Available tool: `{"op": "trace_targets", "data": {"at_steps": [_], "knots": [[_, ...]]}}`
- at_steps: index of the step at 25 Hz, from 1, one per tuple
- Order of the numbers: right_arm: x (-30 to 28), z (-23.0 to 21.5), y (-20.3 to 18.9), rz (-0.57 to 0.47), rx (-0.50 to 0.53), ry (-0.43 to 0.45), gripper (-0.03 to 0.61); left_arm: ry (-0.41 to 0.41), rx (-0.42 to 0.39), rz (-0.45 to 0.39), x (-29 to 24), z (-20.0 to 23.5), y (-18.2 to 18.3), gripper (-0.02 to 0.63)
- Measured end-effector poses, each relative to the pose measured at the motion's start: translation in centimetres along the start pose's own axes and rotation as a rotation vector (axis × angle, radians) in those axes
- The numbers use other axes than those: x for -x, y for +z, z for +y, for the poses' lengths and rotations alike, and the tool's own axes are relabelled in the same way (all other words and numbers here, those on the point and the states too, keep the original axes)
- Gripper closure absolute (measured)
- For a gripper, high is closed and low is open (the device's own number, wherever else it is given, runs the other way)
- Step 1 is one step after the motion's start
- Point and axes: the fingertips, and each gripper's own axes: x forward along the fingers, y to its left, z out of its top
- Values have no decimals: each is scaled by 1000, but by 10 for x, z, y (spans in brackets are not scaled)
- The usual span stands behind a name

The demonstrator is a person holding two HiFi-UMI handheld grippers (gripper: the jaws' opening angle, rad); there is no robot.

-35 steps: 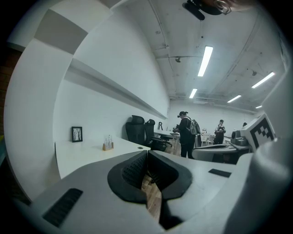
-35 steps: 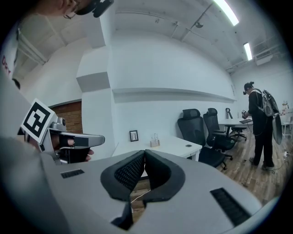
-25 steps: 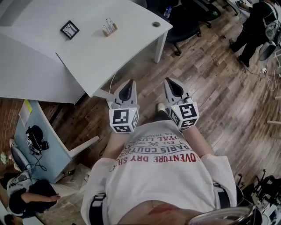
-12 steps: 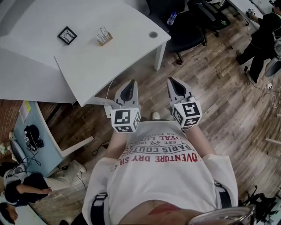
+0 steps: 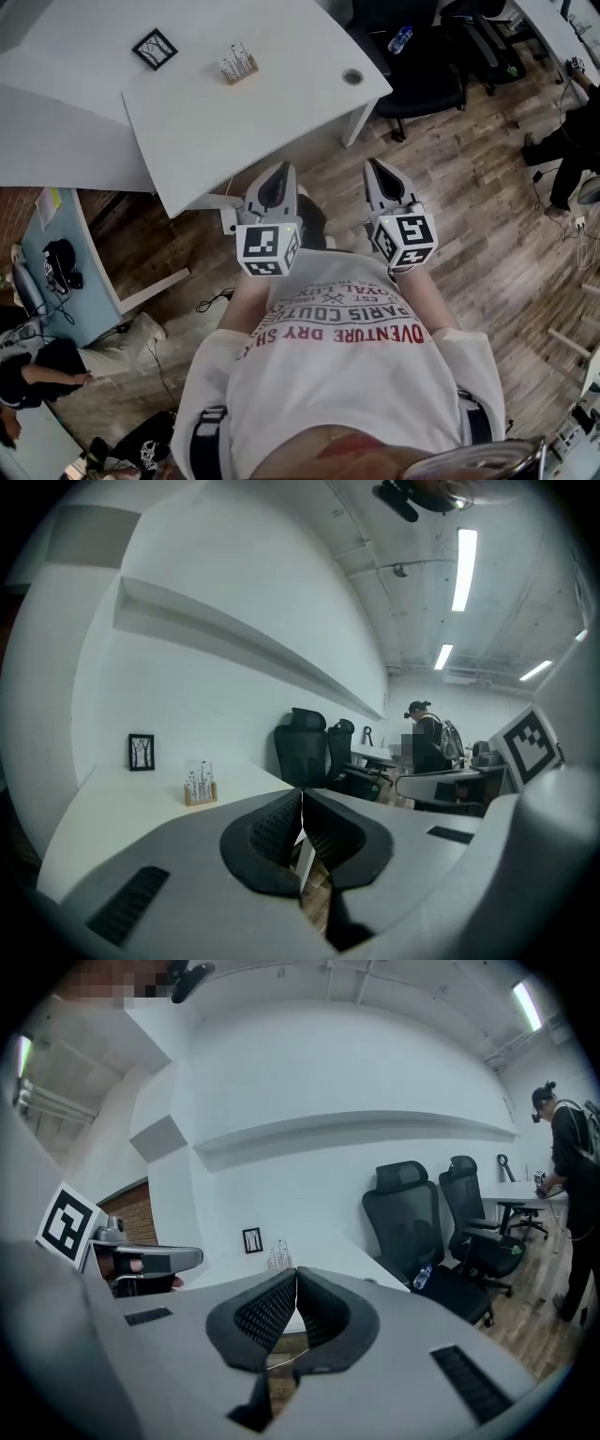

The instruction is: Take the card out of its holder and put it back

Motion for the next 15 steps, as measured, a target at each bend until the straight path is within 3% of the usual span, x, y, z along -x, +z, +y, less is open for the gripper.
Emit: {"op": "trace_targets", "data": {"at_steps": [8,15], "knots": [[-87,-19,19,40,47,44,552,20,42,-14,-72,46,23,589],[-180,-19,44,37,39,104,552,55,71,-8,-127,114,47,589]]}}
